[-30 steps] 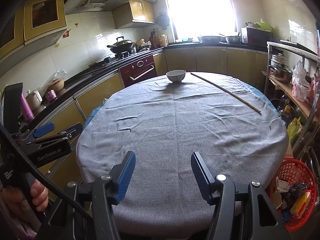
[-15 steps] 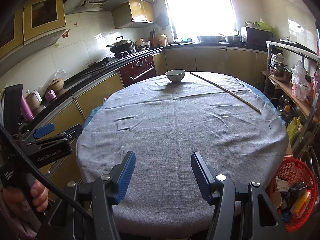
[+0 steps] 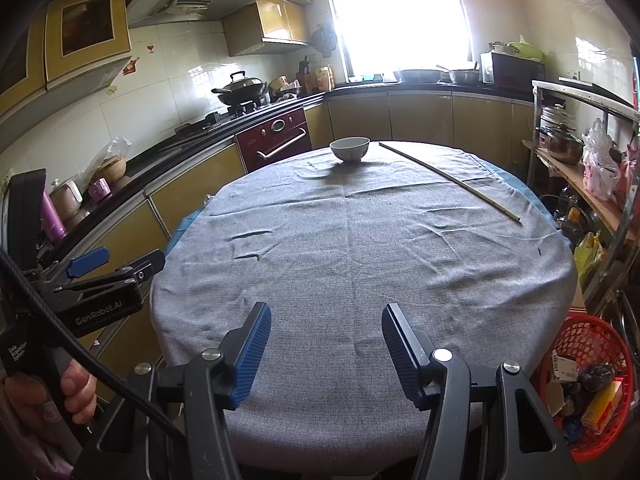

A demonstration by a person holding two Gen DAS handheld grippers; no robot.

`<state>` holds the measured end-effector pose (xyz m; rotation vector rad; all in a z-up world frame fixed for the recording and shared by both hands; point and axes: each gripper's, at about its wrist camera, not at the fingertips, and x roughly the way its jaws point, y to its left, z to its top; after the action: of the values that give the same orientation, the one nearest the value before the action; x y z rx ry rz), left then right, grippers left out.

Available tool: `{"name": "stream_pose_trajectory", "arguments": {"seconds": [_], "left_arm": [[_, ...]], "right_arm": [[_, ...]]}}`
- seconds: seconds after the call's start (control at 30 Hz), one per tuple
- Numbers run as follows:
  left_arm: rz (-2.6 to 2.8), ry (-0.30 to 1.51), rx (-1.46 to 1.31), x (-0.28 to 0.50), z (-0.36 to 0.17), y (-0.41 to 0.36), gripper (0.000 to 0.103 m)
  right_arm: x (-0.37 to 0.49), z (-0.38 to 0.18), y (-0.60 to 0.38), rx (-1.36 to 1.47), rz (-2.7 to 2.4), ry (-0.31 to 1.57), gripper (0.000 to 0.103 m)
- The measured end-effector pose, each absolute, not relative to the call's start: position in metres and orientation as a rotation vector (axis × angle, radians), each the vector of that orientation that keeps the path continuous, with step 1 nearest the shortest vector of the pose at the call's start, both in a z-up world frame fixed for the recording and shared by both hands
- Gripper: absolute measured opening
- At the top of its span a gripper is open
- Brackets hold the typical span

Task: Collect trash

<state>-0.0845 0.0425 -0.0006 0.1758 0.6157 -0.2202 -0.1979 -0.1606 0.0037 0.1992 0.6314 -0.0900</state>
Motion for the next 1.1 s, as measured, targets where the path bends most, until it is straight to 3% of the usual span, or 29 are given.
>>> {"name": "stream_pose_trajectory", "arguments": {"seconds": [1.1], "left_arm": [[-0.233, 0.629, 0.185, -0.0844, -0.0043, 0.0414, 0.095]], "right_arm": [[-0.1966, -0.0039, -0.1636, 0.209, -0.102, 0.648, 0.062]]}}
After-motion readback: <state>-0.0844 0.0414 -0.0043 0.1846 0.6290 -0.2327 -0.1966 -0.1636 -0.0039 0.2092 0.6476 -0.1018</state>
